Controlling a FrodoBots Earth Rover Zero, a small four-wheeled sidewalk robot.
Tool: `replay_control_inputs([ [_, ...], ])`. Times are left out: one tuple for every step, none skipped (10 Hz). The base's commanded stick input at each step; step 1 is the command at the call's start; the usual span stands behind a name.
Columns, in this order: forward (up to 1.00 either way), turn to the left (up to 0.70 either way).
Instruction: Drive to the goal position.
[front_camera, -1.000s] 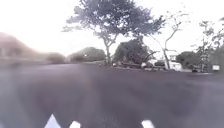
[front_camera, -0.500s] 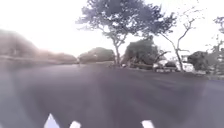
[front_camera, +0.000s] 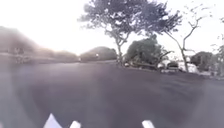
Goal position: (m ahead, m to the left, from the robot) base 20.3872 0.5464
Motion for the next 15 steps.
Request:
replay_control_inputs([
  [0.70, 0.00],
  [0.70, 0.00],
  [0.70, 0.00],
  [0.70, 0.06],
  [0.70, 0.35],
  [0.70, 0.35],
  [0.70, 0.35],
  [0.70, 0.35],
  [0.70, 0.35],
  [0.70, 0.35],
  [0.70, 0.28],
  [0.70, 0.00],
  [0.70, 0.00],
  [0.70, 0.00],
  [0.70, 0.00],
])
